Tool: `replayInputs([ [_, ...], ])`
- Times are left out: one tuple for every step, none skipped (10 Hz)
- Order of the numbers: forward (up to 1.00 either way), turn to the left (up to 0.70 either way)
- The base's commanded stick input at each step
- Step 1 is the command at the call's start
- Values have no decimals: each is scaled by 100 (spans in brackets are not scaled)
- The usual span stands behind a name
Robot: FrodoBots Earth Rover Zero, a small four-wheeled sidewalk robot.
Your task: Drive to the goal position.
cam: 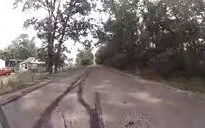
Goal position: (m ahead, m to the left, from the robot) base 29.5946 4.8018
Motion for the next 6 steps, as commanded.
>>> replayInputs([
  [70, 0],
  [70, 0],
  [70, 0],
  [70, 0],
  [70, 0],
  [70, 0],
])
